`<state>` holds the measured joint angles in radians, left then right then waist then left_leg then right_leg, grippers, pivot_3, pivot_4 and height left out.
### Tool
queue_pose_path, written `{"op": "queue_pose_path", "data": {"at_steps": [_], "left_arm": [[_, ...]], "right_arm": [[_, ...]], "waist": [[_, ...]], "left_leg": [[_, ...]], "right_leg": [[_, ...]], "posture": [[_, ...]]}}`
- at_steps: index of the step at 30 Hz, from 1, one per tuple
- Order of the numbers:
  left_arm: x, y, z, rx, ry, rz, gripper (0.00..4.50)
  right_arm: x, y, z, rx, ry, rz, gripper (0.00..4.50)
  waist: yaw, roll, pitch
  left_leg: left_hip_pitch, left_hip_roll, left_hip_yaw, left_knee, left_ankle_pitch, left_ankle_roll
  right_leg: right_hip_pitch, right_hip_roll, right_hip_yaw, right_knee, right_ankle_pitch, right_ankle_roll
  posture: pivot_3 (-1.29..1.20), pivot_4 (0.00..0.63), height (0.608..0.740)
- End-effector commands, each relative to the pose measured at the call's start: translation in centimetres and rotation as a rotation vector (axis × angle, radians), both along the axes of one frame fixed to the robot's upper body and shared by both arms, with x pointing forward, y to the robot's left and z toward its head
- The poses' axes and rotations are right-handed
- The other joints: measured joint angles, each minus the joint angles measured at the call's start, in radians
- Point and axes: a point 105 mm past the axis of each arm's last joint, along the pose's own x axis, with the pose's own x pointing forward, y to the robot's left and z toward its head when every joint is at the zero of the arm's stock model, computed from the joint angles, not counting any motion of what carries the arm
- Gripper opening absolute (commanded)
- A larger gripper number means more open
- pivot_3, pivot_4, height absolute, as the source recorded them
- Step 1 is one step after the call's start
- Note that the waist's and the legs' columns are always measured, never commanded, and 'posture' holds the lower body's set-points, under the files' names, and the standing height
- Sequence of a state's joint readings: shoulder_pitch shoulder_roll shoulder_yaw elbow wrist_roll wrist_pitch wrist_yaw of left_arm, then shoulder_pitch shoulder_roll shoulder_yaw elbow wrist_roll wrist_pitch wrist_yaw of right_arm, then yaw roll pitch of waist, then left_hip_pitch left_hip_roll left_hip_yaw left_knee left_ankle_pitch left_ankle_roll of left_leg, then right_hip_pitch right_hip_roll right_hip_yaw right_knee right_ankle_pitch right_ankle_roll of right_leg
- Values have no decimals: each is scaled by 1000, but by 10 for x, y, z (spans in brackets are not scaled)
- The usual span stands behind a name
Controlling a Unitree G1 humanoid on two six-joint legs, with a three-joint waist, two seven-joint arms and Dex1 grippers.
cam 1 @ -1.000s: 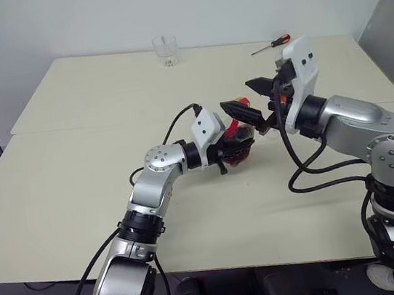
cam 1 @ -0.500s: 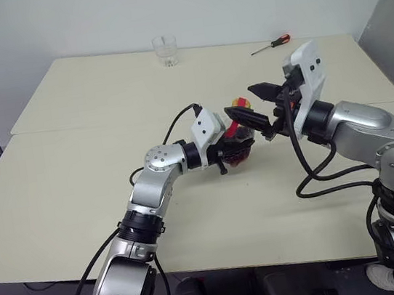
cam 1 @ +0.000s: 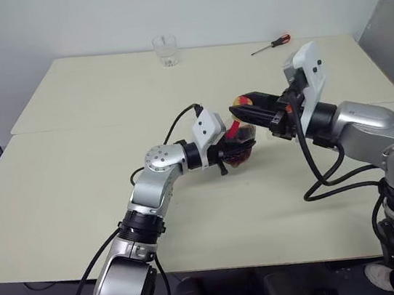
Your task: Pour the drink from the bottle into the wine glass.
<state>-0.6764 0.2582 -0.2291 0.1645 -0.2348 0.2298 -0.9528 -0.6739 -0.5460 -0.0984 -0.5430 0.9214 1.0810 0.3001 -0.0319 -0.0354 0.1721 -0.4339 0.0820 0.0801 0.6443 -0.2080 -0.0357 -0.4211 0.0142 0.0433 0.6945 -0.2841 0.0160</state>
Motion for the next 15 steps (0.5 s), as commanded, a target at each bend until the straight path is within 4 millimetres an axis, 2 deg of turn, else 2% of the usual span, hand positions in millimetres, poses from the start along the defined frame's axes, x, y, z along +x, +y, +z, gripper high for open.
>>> {"op": "queue_pose_path", "data": {"at_steps": [1,7,10,12,15], "left_arm": [[-3,-2,20,-35,-66,-23,1025],[-3,0,22,-39,-65,-15,1025],[-2,1,21,-38,-65,-10,1024],[-2,1,20,-36,-63,-10,1009],[-2,-2,19,-38,-60,-18,1008]], "right_arm": [[9,-16,22,32,-95,-11,1208],[29,-40,38,112,-118,-106,1208],[39,-68,46,241,-115,-243,1208],[34,-78,49,296,-128,-274,1207],[15,-78,48,312,-148,-246,1206]], "waist": [[0,0,0],[0,0,0],[1,0,0],[6,0,0],[6,0,0]], "left_leg": [[0,0,0,0,0,0],[0,0,0,0,0,0],[0,0,0,0,0,0],[0,0,0,0,0,0],[-1,0,1,-1,0,0]], "right_leg": [[0,0,0,0,0,0],[0,0,0,0,0,0],[0,0,0,0,0,-1],[0,-1,0,-1,1,-1],[1,-1,0,-2,3,-4]], "posture": [[0,150,740],[0,150,740],[0,150,740],[0,150,740],[0,150,740]]}}
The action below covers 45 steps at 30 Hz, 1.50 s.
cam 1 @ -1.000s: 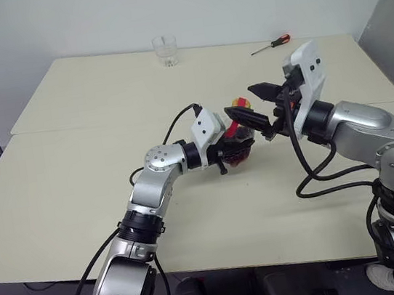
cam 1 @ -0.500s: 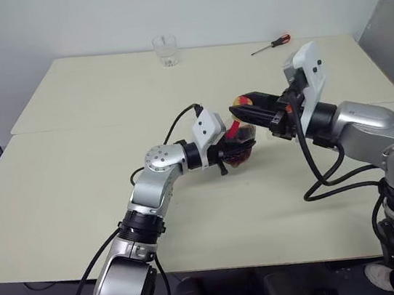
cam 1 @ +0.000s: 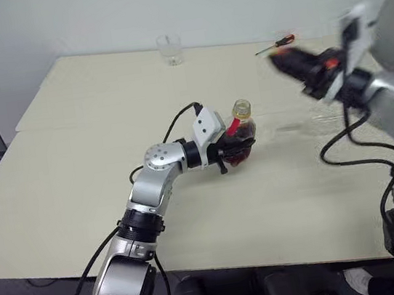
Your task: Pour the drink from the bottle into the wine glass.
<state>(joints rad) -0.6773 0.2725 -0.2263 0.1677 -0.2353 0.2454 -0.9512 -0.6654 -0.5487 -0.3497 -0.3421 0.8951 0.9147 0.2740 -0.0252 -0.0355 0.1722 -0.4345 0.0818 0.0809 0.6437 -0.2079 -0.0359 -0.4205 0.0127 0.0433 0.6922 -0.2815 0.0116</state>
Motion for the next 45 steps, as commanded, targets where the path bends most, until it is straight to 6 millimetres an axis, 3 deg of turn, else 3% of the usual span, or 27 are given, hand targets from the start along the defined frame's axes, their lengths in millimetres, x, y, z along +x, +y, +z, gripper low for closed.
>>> {"op": "queue_pose_path", "data": {"at_steps": [1,6,11,16,19,25,29,35,42,43,45], "left_arm": [[-5,-8,21,-52,-73,-40,1008],[-4,-9,23,-57,-76,-44,1008],[2,-4,25,-64,-86,-14,1008],[3,-4,25,-70,-84,-11,1008],[2,-5,25,-72,-82,-12,1008],[2,-4,25,-73,-84,-7,1008],[2,-4,26,-75,-84,-3,1008],[2,-2,23,-73,-75,3,1008],[8,4,21,-75,-69,43,1008],[10,6,22,-77,-70,60,1008],[20,18,22,-94,-78,140,1008]], "right_arm": [[-21,1,10,16,-67,12,1206],[-20,-40,-30,-21,63,-216,1206],[-30,-98,-114,-107,318,-567,1206],[-44,-151,-164,-76,428,-904,1206],[-47,-169,-182,-92,469,-1008,1205],[-41,-174,-183,-53,459,-1016,1205],[-39,-169,-187,-79,472,-982,2544],[-37,-164,-172,-105,432,-960,4497],[-27,-154,-128,-102,311,-929,4500],[-23,-148,-119,-103,286,-896,4500],[-14,-107,-99,-91,238,-671,4500]], "waist": [[-2,0,0],[-2,0,0],[-1,0,0],[-9,1,-1],[-8,2,-1],[-9,3,-2],[-7,3,-2],[-7,3,-2],[-8,3,-2],[-8,3,-2],[-9,3,-2]], "left_leg": [[0,0,0,0,0,0],[0,0,0,0,0,0],[0,0,-1,0,0,0],[2,-1,0,0,0,0],[2,-1,0,1,0,0],[3,-1,0,1,1,1],[3,-1,0,1,1,2],[3,-2,0,1,1,2],[3,-2,0,1,1,2],[3,-2,0,1,1,2],[3,-1,0,1,1,2]], "right_leg": [[0,0,0,0,0,0],[1,0,0,-2,0,0],[2,0,1,-2,0,0],[0,1,2,0,-2,6],[1,1,1,0,-2,7],[1,2,2,3,-2,7],[1,2,2,3,-2,7],[1,1,2,3,-2,7],[1,2,2,4,-2,7],[1,2,2,4,-2,7],[0,2,2,4,-2,7]], "posture": [[0,150,740],[0,150,740],[0,150,740],[0,150,740],[0,150,740],[0,150,740],[0,150,740],[0,150,740],[0,150,740],[0,150,740],[0,150,740]]}}
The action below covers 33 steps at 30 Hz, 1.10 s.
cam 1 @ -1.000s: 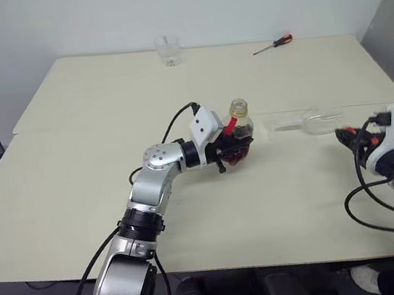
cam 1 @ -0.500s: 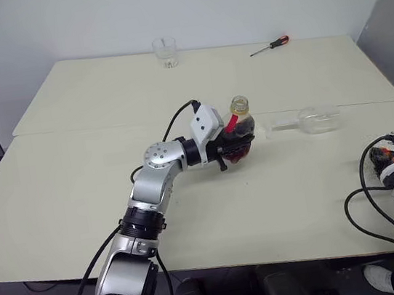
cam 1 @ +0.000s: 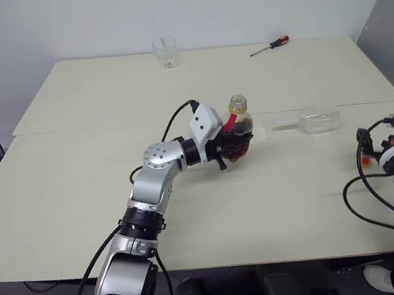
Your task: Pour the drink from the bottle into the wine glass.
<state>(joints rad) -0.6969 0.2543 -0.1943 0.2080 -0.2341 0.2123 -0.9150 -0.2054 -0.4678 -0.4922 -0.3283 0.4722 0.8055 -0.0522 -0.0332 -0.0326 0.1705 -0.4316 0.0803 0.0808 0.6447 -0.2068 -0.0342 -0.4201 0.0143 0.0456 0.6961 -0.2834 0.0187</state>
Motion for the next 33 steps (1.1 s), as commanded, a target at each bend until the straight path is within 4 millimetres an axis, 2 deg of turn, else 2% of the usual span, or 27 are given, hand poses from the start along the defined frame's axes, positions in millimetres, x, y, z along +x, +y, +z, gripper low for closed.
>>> {"op": "queue_pose_path", "data": {"at_steps": [1,2,3,4,5,7,9,14,19,22,28,33], "left_arm": [[15,21,15,-63,-65,136,1008],[20,30,14,-87,-67,199,1008],[24,35,14,-103,-69,238,1008],[28,44,14,-121,-73,297,1008],[31,49,14,-132,-76,334,1008],[38,65,14,-146,-94,431,1008],[46,83,13,-158,-105,539,1008],[61,131,9,-200,-102,787,1008],[62,175,3,-227,-127,984,1008],[60,202,-2,-281,-105,1112,1008],[51,224,-17,-291,-89,1221,1008],[45,235,-32,-286,-58,1282,1008]], "right_arm": [[5,66,45,12,-116,371,4500],[1,100,53,17,-119,550,4500],[-5,121,57,17,-114,662,4500],[-16,150,61,-10,-106,832,4500],[-25,167,62,-29,-95,939,4500],[-39,190,63,-63,-68,1095,4500],[-44,203,63,-88,-48,1182,4500],[-41,222,65,-129,-37,1287,4500],[-42,246,72,-96,-69,1408,4500],[-45,256,68,-85,-49,1469,4500],[-46,263,66,-84,-30,1520,4500],[-46,265,65,-82,-19,1540,4500]], "waist": [[-1,0,0],[-3,0,0],[-6,0,0],[-6,0,0],[-5,0,0],[1,0,0],[6,-1,1],[7,-2,1],[5,-2,1],[5,-2,1],[5,-3,1],[5,-4,0]], "left_leg": [[0,0,0,0,0,0],[0,0,0,0,0,0],[1,1,0,-1,0,0],[1,1,-1,-1,0,0],[0,2,-3,-1,0,0],[-1,2,-5,-1,0,0],[-2,1,-6,-1,0,0],[-3,0,-6,1,0,0],[-3,0,-6,1,0,0],[-3,1,-6,0,0,0],[-3,1,-4,0,0,0],[-3,1,-1,0,0,0]], "right_leg": [[0,0,0,0,0,0],[0,1,0,0,0,0],[0,1,0,0,0,0],[0,2,0,0,0,0],[0,2,0,0,0,0],[0,2,-1,-1,0,0],[1,1,-1,-2,0,0],[1,-2,-3,-4,1,2],[1,-2,-3,-5,3,0],[0,-1,-4,-5,4,-3],[1,-3,-4,-5,4,-3],[1,-3,-5,-3,5,-3]], "posture": [[0,150,740],[0,150,740],[0,150,740],[0,150,740],[0,150,740],[0,150,740],[0,150,740],[0,150,740],[0,150,740],[0,150,740],[0,150,740],[0,150,740]]}}
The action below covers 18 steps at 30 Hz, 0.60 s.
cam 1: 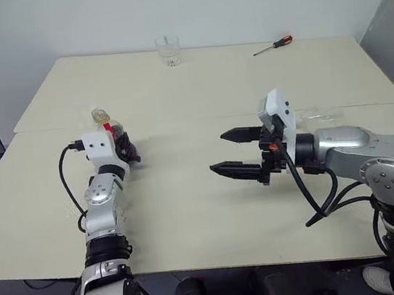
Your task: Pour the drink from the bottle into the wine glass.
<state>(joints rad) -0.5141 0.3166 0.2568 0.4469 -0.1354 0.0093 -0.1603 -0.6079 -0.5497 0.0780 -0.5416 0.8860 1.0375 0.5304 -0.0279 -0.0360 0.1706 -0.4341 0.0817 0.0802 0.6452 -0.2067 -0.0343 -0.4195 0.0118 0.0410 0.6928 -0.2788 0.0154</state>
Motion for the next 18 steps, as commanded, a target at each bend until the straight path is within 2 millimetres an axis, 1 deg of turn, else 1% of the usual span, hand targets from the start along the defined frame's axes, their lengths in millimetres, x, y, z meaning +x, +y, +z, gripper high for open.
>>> {"op": "queue_pose_path", "data": {"at_steps": [1,2,3,4,7,11,12,18], "left_arm": [[-6,10,12,-7,-61,44,1008],[-7,13,10,-18,-60,57,1008],[-8,14,9,-25,-59,66,1727],[-9,14,8,-34,-58,66,1975],[-11,11,5,-49,-49,48,3010],[-14,10,5,-45,-46,45,4272],[-14,10,6,-45,-45,44,4472],[-21,12,5,-39,-37,45,4472]], "right_arm": [[-3,3,6,6,-27,33,4500],[-3,3,6,4,-26,36,4500],[-3,4,6,2,-26,39,4500],[-2,4,6,2,-25,41,4500],[-2,4,6,-2,-26,50,4500],[-2,7,9,12,-32,67,4500],[-2,7,10,12,-32,68,4500],[3,4,11,23,-34,56,4500]], "waist": [[0,0,0],[-1,0,0],[-2,0,0],[-3,0,0],[-4,0,0],[-3,-1,0],[-3,-1,0],[-3,-1,-1]], "left_leg": [[0,0,0,0,0,0],[1,0,0,0,0,0],[1,0,0,0,0,0],[1,0,1,0,0,0],[2,0,1,0,0,0],[2,0,1,0,0,0],[2,0,1,0,0,0],[2,0,1,0,0,0]], "right_leg": [[0,0,0,1,0,0],[0,0,0,1,0,0],[0,0,0,2,0,0],[0,0,0,2,0,0],[0,0,1,3,0,0],[0,0,1,3,0,0],[0,0,1,3,0,0],[0,0,1,3,0,0]], "posture": [[0,150,740],[0,150,740],[0,150,740],[0,150,740],[0,150,740],[0,150,740],[0,150,740],[0,150,740]]}}
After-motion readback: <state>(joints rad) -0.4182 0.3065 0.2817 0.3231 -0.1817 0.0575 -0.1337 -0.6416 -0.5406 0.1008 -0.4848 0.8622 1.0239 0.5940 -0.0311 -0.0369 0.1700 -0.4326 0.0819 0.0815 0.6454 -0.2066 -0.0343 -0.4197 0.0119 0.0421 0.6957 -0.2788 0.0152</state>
